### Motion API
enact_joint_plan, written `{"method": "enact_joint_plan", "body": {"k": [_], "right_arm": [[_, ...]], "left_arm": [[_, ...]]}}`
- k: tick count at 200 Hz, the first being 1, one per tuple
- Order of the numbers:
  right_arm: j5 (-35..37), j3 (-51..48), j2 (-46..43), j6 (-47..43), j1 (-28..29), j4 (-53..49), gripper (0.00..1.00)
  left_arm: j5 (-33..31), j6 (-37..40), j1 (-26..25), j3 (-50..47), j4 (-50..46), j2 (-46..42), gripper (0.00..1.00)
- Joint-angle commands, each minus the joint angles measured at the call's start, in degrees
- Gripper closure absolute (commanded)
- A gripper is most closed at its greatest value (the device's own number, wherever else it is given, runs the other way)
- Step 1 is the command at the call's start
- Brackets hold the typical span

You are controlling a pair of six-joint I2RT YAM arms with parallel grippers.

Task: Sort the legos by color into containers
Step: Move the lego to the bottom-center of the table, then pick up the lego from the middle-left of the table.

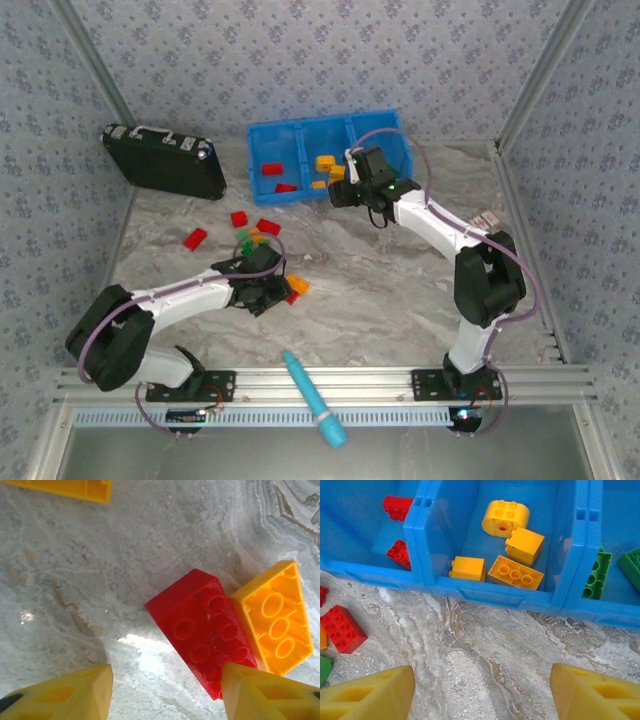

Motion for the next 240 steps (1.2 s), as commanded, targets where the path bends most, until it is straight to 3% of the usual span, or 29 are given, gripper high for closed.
{"method": "enact_joint_plan", "body": {"k": [1,46,79,103,133,188,240], "right_arm": [[-0.3,-0.5,-1.7,-1.2,-0.6,0.0,0.27],[-0.5,-0.9,-2.1,-1.5,-1.4,0.1,0.27],[-1.3,-0.4,-2.0,-1.6,-1.4,0.4,0.27],[-1.6,0.0,-1.6,-1.6,-1.3,0.2,0.27],[-1.7,0.0,-2.2,-1.6,-1.2,-0.3,0.26],[-1.1,-1.8,-4.8,-2.0,-1.2,-0.9,0.25],[-0.4,-3.3,-6.8,-2.6,-2.0,-1.3,0.24]], "left_arm": [[-1.7,0.7,-0.5,-1.2,-10.6,-4.0,0.42],[-5.0,-0.7,0.9,-3.7,-23.3,-16.9,0.42],[-7.6,-3.0,1.1,-2.2,-22.5,-21.7,0.41],[-6.9,-3.9,1.1,-0.5,-19.2,-19.5,0.3],[-6.5,-4.4,0.9,1.7,-15.4,-15.8,0.24],[-4.6,-5.5,0.4,4.4,-8.1,-8.0,0.21],[-4.3,-7.5,-0.5,5.4,-7.2,-1.7,0.2]]}}
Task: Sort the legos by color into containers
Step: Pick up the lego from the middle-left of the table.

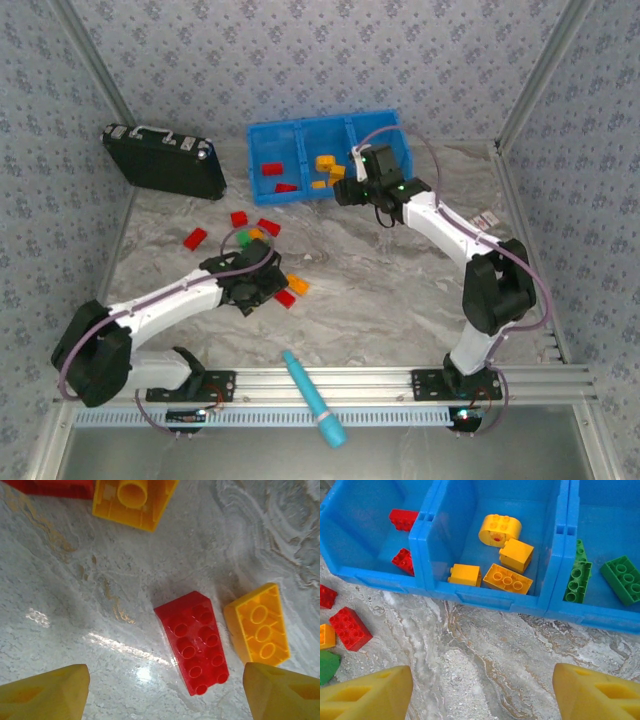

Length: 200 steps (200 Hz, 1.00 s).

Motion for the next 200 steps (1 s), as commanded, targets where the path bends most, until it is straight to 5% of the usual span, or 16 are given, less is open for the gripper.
{"method": "enact_joint_plan", "body": {"k": [1,115,170,200], "right_arm": [[0.6,-1.4,-2.3,-1.1,-0.8,-0.9,0.24],[0.1,-3.5,-3.7,-1.1,-2.2,-0.6,0.23],[-0.3,-4.0,-3.3,-1.3,-2.9,-0.5,0.23],[-0.4,-4.0,-3.5,-1.6,-3.3,-0.7,0.23]], "left_arm": [[0.4,-1.8,-0.5,1.7,0.9,1.9,0.2],[2.2,-3.5,-1.3,2.6,4.4,10.9,0.2],[3.3,-2.7,-1.4,2.4,4.0,13.2,0.32],[4.2,-2.0,-1.4,2.2,4.2,14.0,0.47]]}}
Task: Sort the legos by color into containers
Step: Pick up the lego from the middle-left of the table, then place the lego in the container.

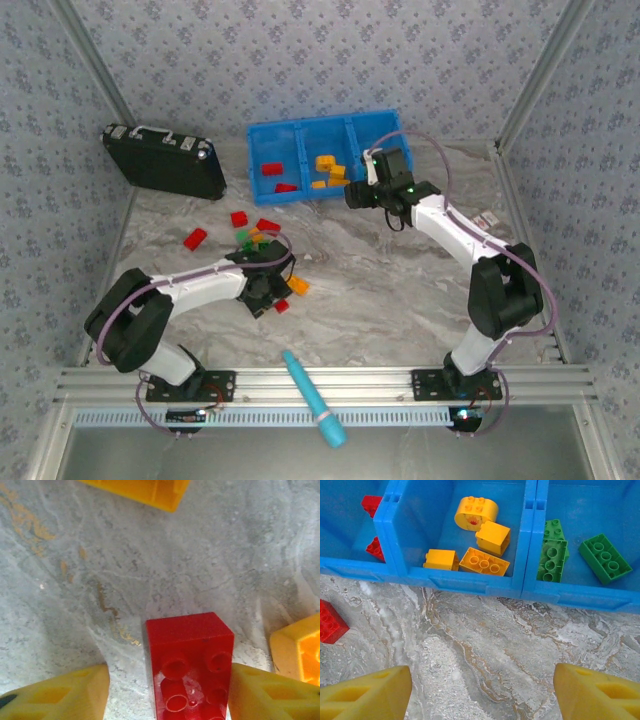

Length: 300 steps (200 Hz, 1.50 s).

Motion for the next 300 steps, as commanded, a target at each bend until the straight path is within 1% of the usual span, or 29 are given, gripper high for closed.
{"method": "enact_joint_plan", "body": {"k": [1,27,45,88,115,138,144,152,182,207,229,239,258,277,284,296,300], "right_arm": [[-0.3,-0.6,-2.1,-1.4,-0.7,-0.5,0.23],[-0.1,-0.9,-2.9,-1.6,-1.2,-0.7,0.23],[-0.1,-1.5,-3.7,-1.8,-1.5,-0.8,0.23],[0.8,-3.4,-6.8,-2.1,-2.1,-2.4,0.23],[2.1,-5.4,-9.2,-1.7,-2.5,-3.5,0.23],[2.8,-7.8,-11.3,-0.4,-2.8,-3.9,0.23],[3.0,-7.8,-11.7,-0.1,-2.9,-4.0,0.23],[3.2,-10.4,-12.4,0.5,-2.8,-4.2,0.23],[3.1,-13.3,-14.8,2.6,-2.8,-5.3,0.23],[3.1,-15.9,-18.8,4.5,-2.5,-7.8,0.23],[2.5,-18.4,-23.3,6.0,-2.3,-9.4,0.23],[2.0,-19.4,-25.6,6.6,-2.2,-10.1,0.22],[1.7,-21.3,-28.8,7.6,-2.2,-11.0,0.22],[2.1,-22.8,-30.9,8.2,-2.2,-12.0,0.22],[2.3,-23.1,-31.4,8.5,-2.2,-12.2,0.22],[2.3,-23.5,-32.0,8.6,-2.2,-12.4,0.22],[2.3,-23.6,-32.1,8.7,-2.2,-12.4,0.22]], "left_arm": [[3.2,-0.1,-0.4,-0.1,3.1,2.8,0.48],[3.9,0.8,-0.3,-0.2,3.2,3.4,0.66],[4.5,3.0,0.0,1.2,3.0,3.8,0.75],[3.7,11.6,3.2,9.7,-2.7,2.6,0.81],[3.5,14.7,7.2,14.7,-2.8,1.3,0.83],[2.3,20.0,10.9,23.8,-2.4,2.7,0.84],[1.9,21.2,11.8,26.2,-1.7,3.4,0.84],[1.3,22.7,13.0,29.1,-0.3,5.1,0.84],[0.8,25.2,16.9,39.8,5.6,13.5,0.84],[-2.8,27.5,17.9,49.3,7.6,21.7,0.85],[-2.7,27.9,18.8,57.3,7.3,29.3,0.84],[-2.8,27.8,19.2,60.9,6.4,32.7,0.81],[-1.1,25.9,20.1,65.9,5.2,37.8,0.67],[0.1,24.3,20.7,67.2,5.7,40.3,0.63],[0.2,24.4,20.7,69.1,5.7,40.5,0.62],[-0.4,25.0,20.8,69.3,5.6,40.1,0.59],[-0.6,25.4,20.9,69.3,5.5,39.8,0.57]]}}
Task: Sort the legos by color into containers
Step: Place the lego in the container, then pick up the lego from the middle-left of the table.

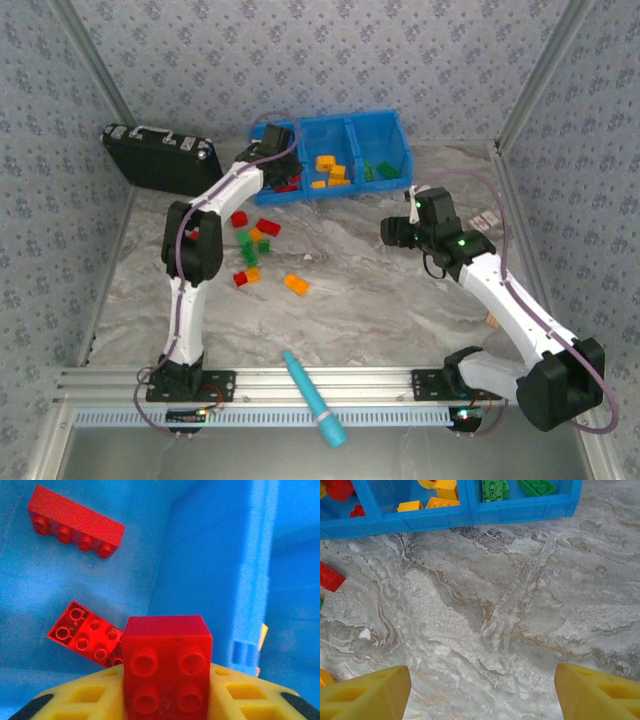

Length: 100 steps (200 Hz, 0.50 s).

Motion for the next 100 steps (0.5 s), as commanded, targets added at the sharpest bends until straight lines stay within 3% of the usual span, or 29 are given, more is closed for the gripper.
{"method": "enact_joint_plan", "body": {"k": [1,40,56,87,100], "right_arm": [[0.3,-1.5,-1.2,1.8,0.3,-2.6,0.22],[-2.8,-1.9,-0.1,2.2,-0.5,-0.3,0.22],[-4.8,-1.7,1.2,2.3,-0.8,1.2,0.22],[-7.3,-1.2,4.9,2.2,-0.7,3.8,0.22],[-8.0,-0.7,6.5,2.0,-0.5,4.8,0.22]], "left_arm": [[0.0,0.4,0.6,4.1,-0.1,-1.0,0.56],[0.0,5.0,2.2,3.3,-2.4,-7.2,0.4],[0.0,7.9,3.5,1.4,-4.2,-12.9,0.38],[-5.7,18.8,6.0,-5.4,-10.2,-26.9,0.32],[-3.3,21.8,8.8,-10.2,-12.6,-32.3,0.27]]}}
